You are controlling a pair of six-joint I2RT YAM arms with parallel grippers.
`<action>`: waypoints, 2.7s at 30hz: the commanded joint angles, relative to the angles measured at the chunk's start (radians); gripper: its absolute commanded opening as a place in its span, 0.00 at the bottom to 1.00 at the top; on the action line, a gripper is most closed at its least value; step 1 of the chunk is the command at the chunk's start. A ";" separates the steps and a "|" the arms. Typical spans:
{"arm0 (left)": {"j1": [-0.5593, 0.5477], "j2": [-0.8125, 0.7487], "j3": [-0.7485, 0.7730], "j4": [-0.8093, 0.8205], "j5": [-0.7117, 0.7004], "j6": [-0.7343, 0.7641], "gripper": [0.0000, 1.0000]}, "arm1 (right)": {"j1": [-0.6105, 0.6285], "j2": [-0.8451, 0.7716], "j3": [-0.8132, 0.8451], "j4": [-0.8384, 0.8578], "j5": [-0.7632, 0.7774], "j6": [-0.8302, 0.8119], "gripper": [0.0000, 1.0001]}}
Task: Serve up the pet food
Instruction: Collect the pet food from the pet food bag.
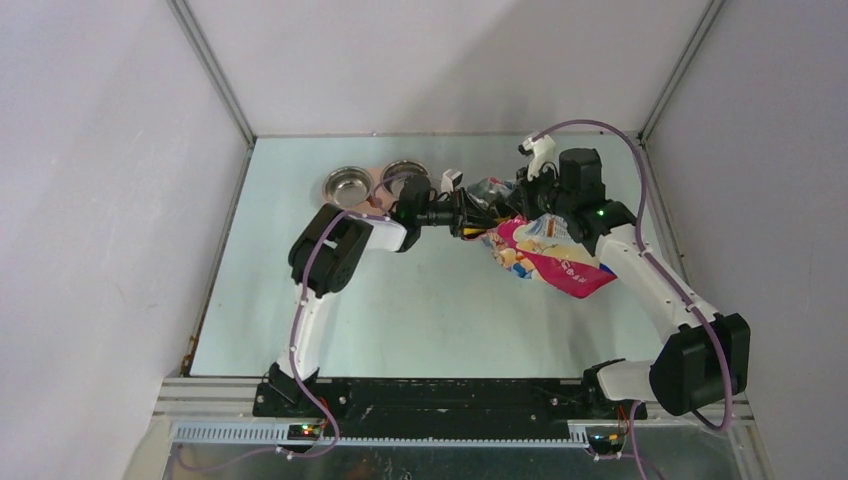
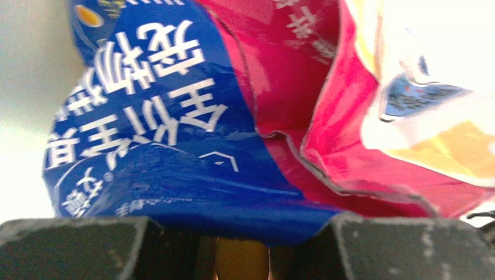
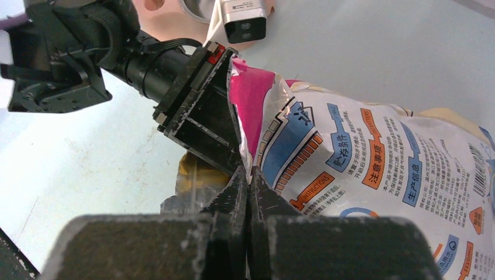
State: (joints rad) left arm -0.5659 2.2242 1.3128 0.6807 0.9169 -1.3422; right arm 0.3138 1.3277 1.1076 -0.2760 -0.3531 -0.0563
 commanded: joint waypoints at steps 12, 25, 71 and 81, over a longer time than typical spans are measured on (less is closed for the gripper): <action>0.001 -0.075 -0.083 0.434 0.096 -0.323 0.00 | -0.116 -0.044 -0.011 0.052 -0.068 -0.017 0.00; 0.111 -0.215 -0.212 0.412 0.181 -0.257 0.00 | -0.138 -0.026 -0.011 0.033 -0.112 -0.059 0.00; 0.176 -0.271 -0.265 0.488 0.182 -0.265 0.00 | 0.103 0.087 -0.010 0.047 0.032 -0.104 0.00; 0.152 -0.269 -0.231 0.449 0.176 -0.253 0.00 | 0.136 0.111 -0.009 0.051 0.012 -0.099 0.00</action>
State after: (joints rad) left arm -0.3878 2.0323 1.0306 1.0855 1.0740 -1.6215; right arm 0.4332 1.4132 1.1000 -0.2672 -0.3279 -0.1436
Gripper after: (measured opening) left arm 0.301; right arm 0.009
